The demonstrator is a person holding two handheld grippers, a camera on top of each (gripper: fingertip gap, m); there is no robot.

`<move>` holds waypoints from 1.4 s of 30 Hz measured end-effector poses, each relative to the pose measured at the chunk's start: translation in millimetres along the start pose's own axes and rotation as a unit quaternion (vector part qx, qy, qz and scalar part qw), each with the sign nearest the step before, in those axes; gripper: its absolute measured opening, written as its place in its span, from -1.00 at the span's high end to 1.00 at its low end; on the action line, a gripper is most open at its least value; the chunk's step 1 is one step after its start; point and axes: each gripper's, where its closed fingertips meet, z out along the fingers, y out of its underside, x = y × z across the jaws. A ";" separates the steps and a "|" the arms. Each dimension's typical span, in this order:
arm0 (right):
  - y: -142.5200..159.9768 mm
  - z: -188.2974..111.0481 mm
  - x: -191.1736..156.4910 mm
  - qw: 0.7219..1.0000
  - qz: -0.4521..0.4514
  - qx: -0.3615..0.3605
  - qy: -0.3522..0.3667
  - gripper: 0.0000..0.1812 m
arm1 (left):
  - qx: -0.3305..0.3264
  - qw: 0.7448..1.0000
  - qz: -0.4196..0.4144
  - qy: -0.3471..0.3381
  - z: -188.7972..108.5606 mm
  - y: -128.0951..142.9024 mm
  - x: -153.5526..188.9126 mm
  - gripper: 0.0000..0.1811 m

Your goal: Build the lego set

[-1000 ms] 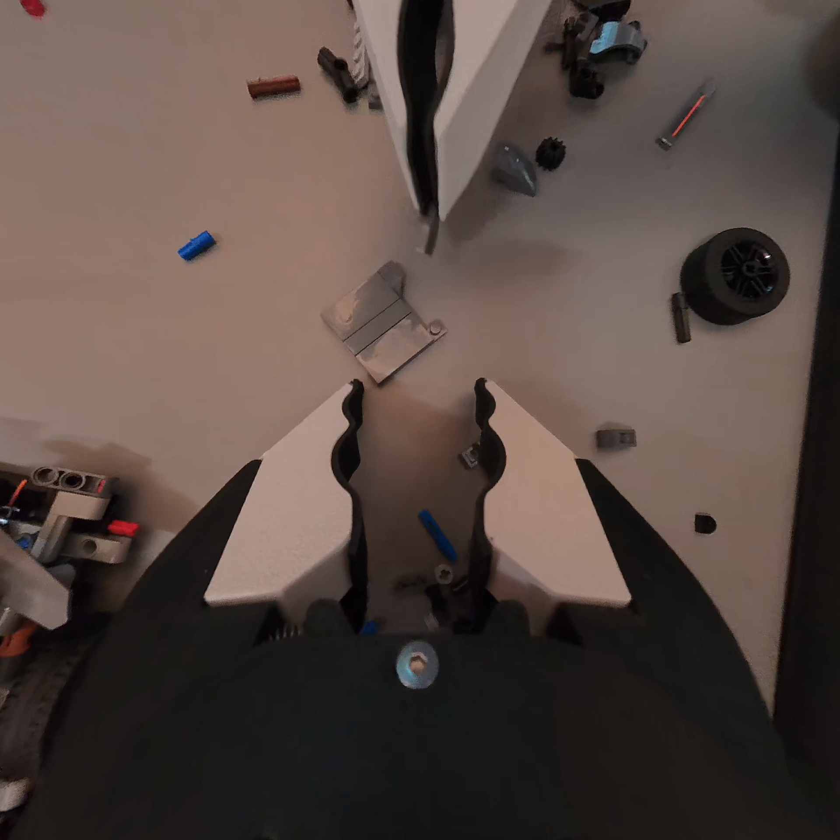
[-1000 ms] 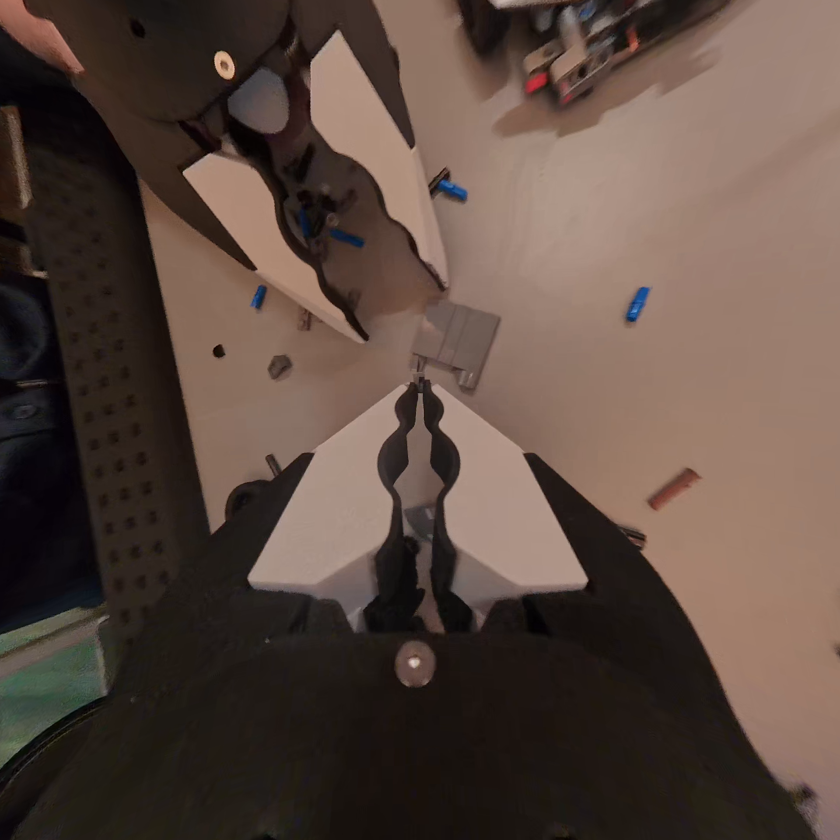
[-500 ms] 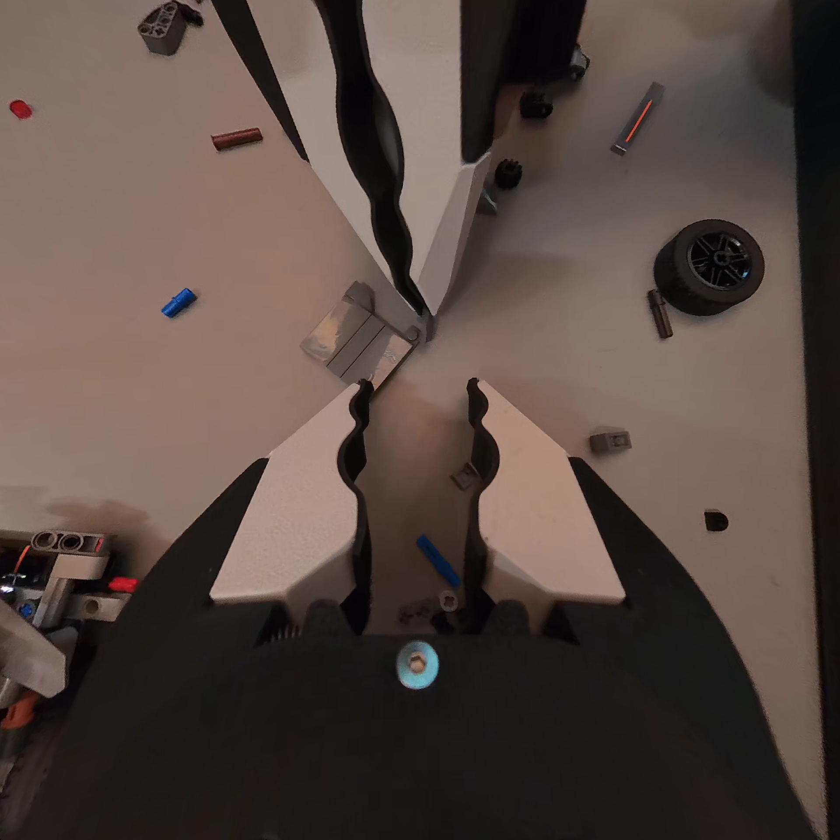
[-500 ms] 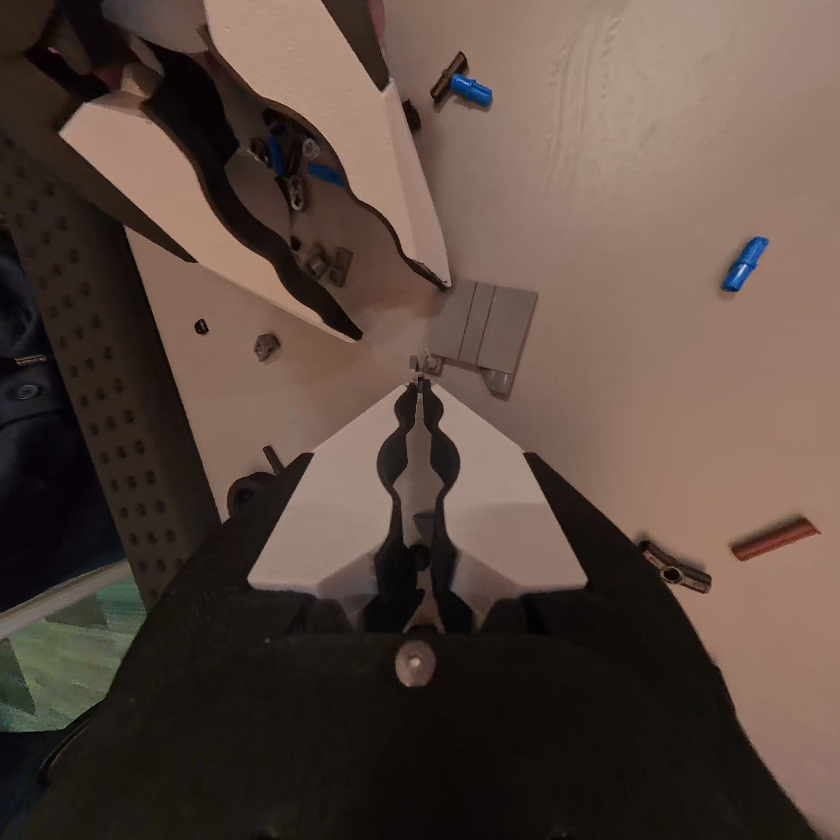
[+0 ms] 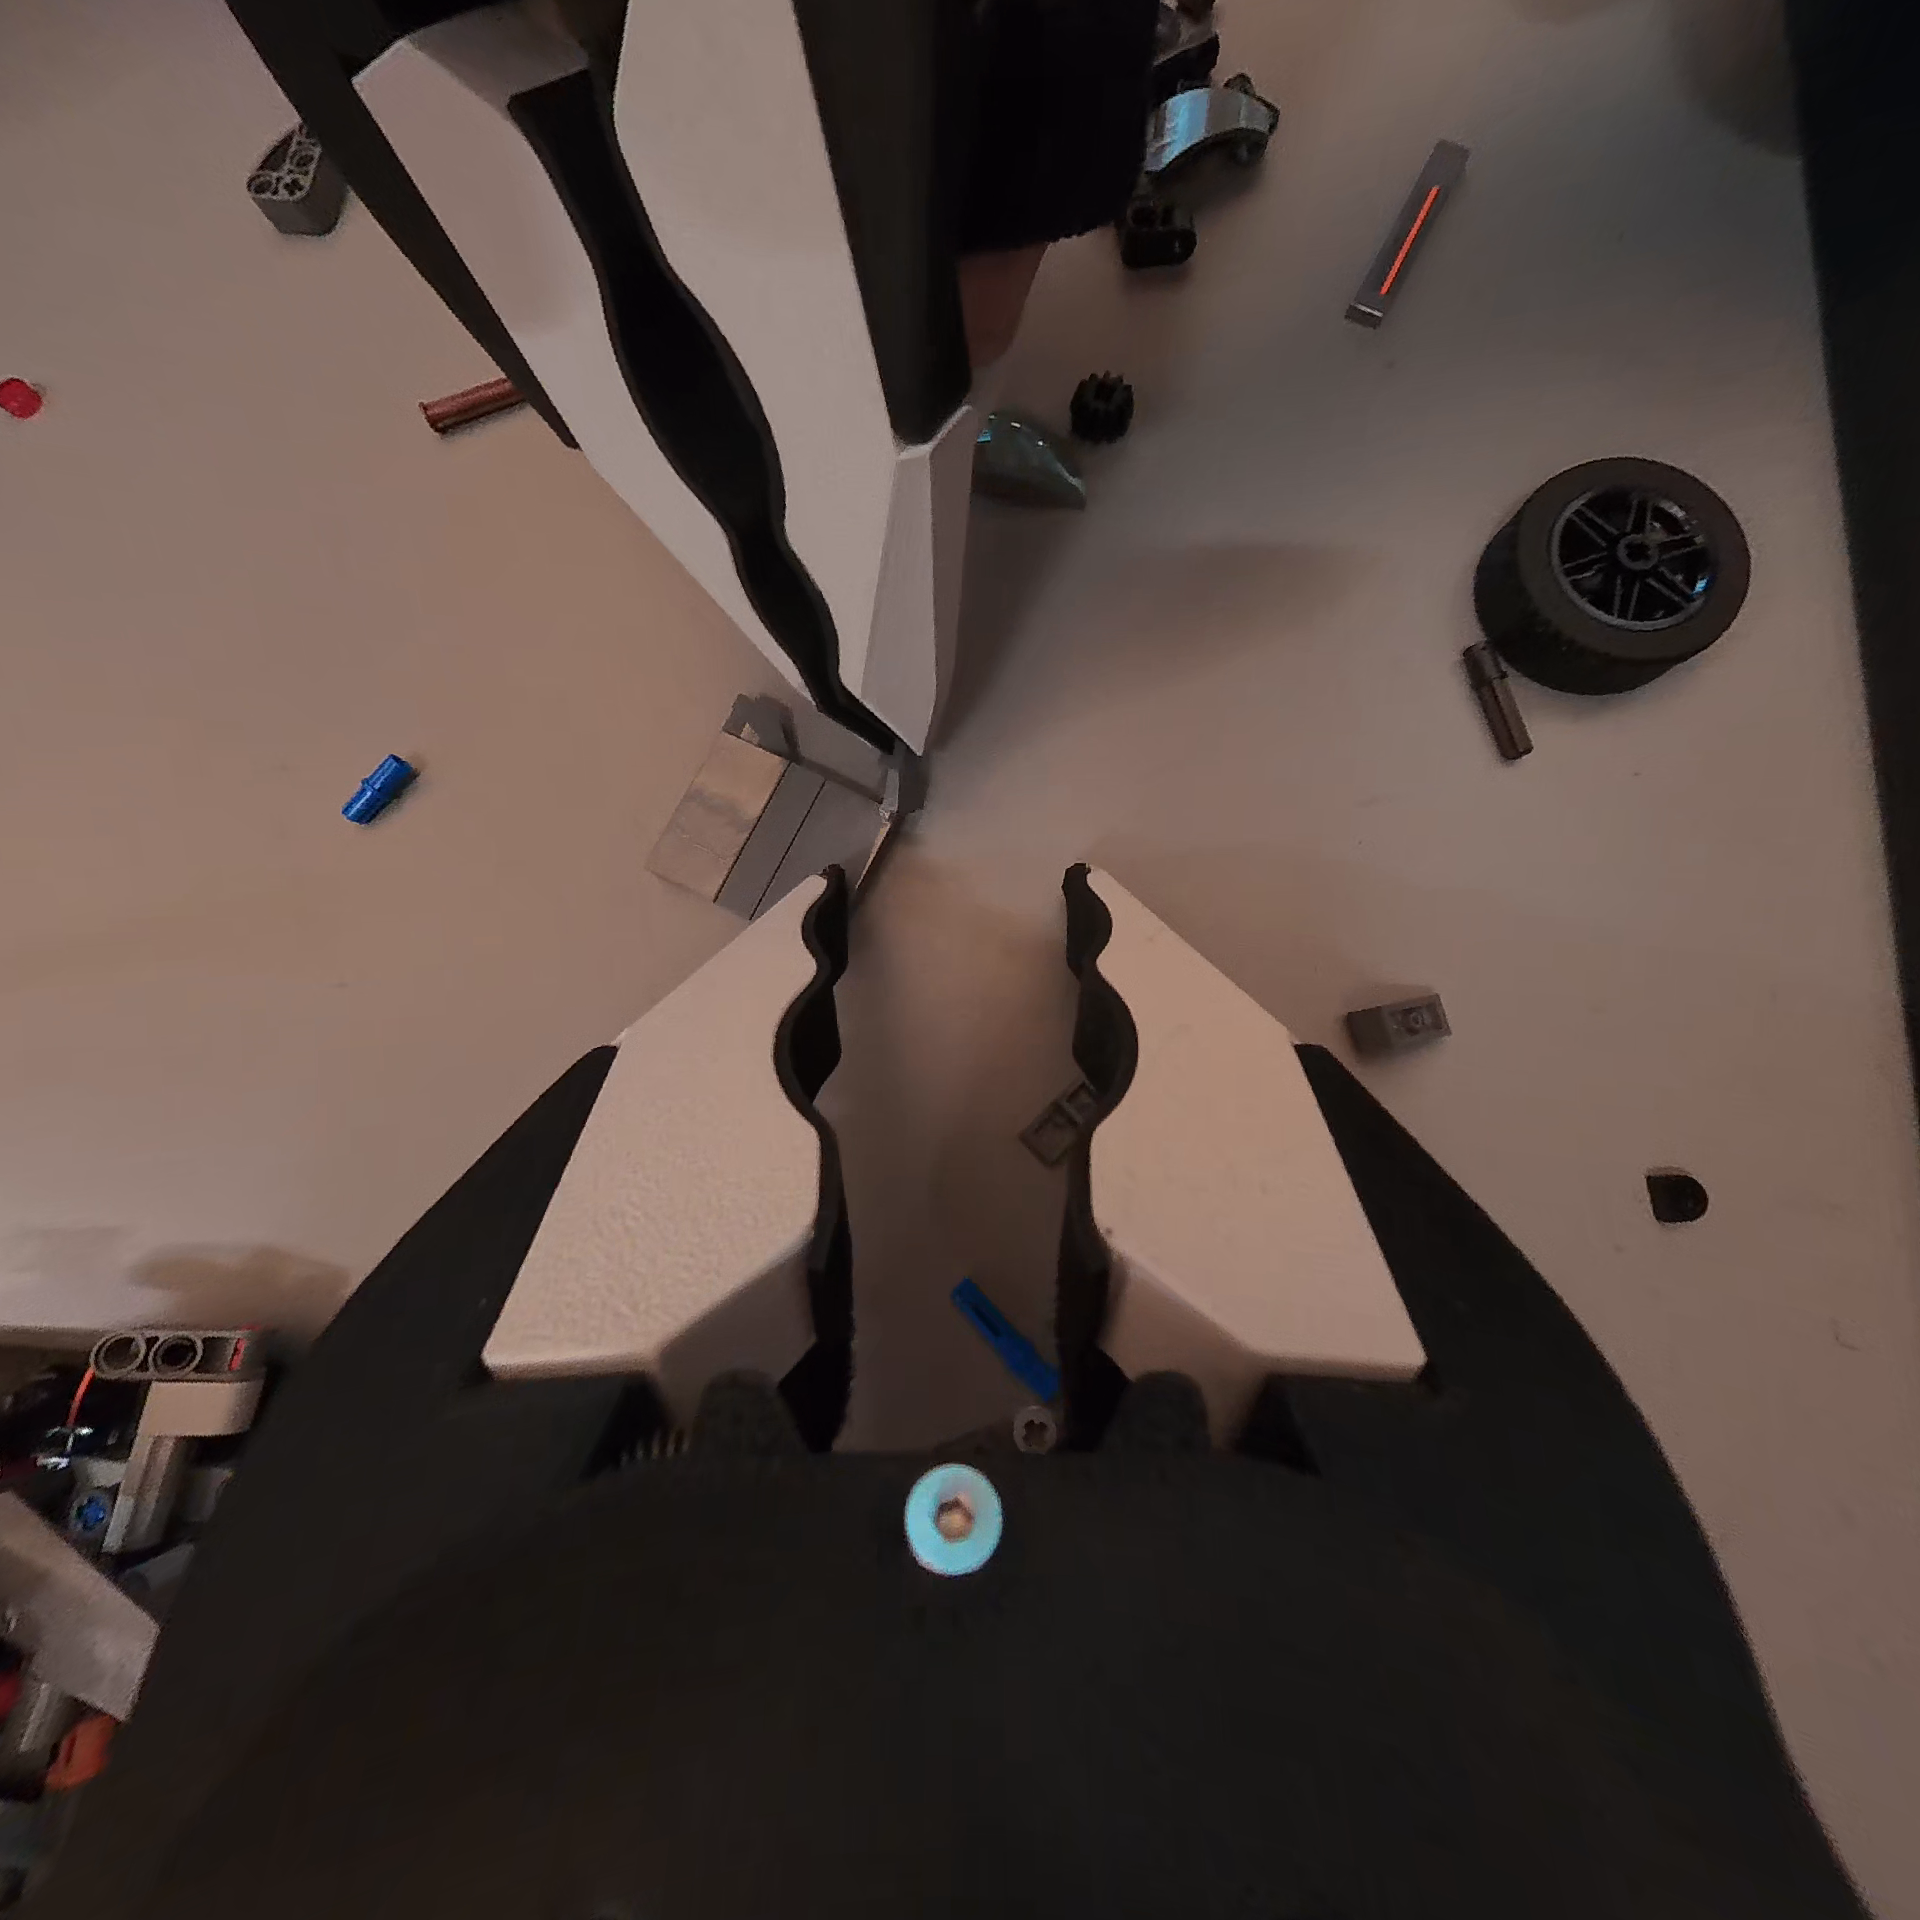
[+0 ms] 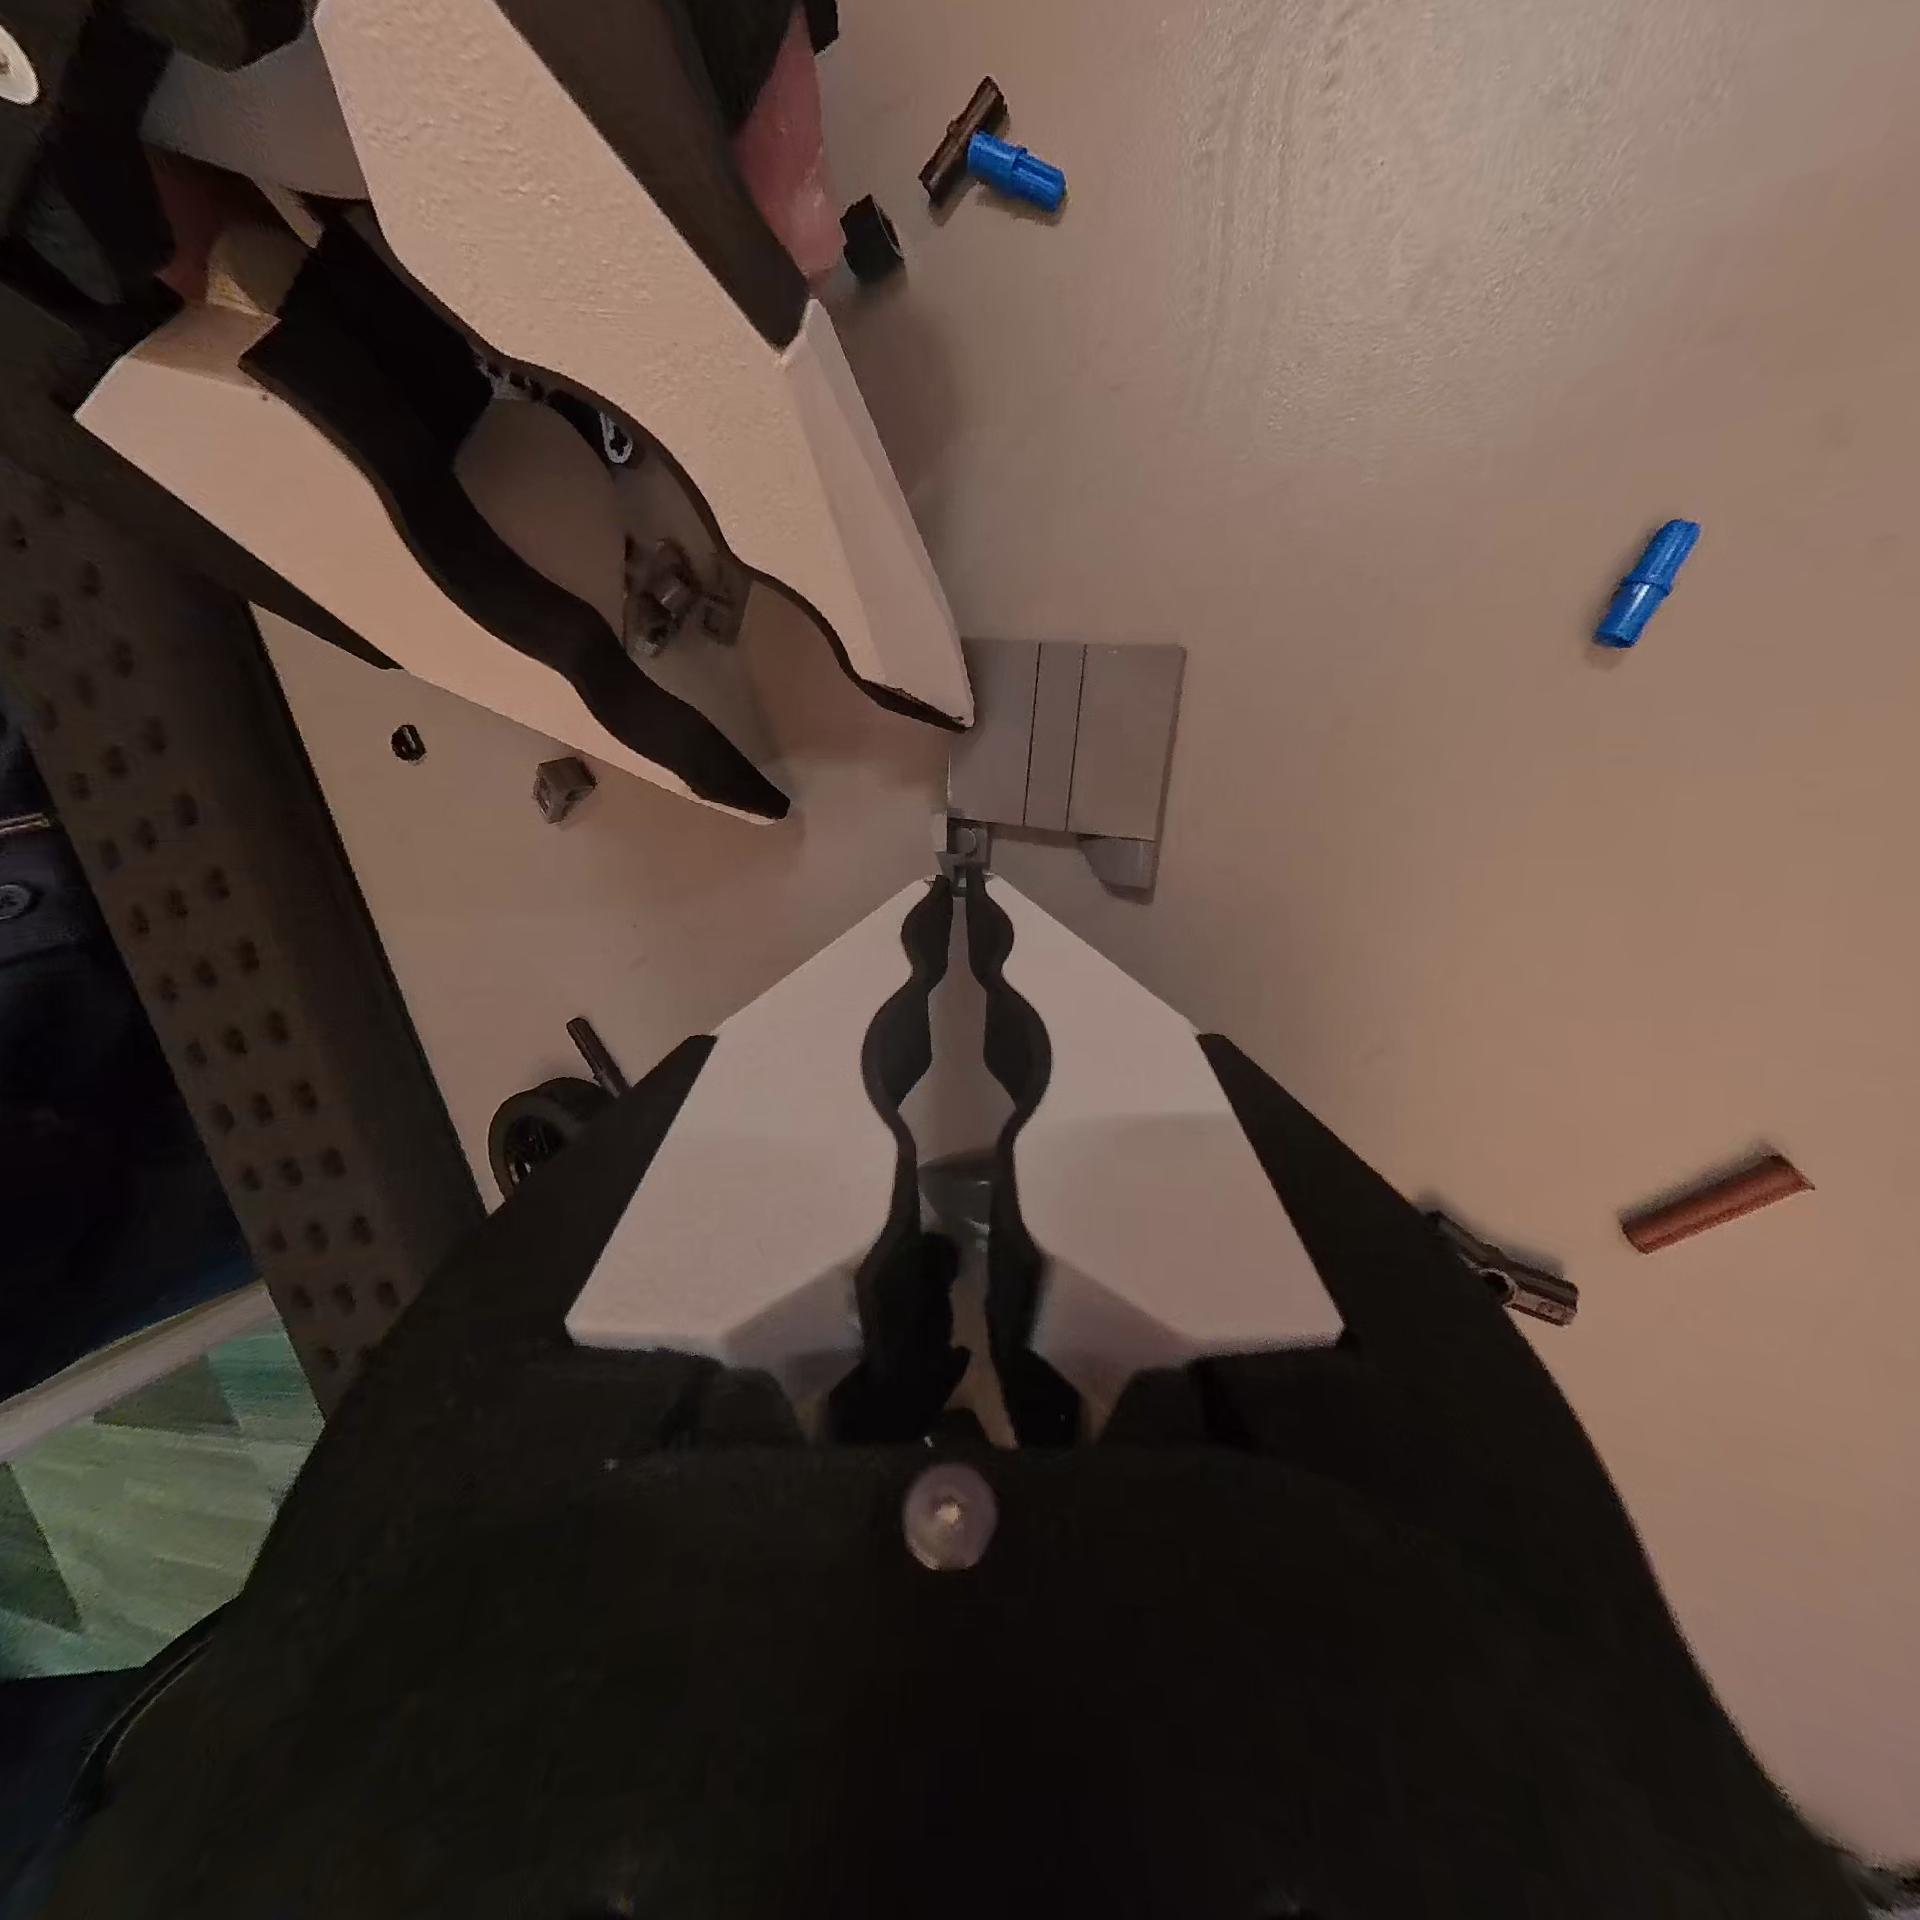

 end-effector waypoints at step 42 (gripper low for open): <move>7.6 -4.6 11.9 0.998 -0.007 -0.025 0.049 0.99 | -0.033 0.998 -0.004 -0.050 -3.5 7.9 -24.0 0.56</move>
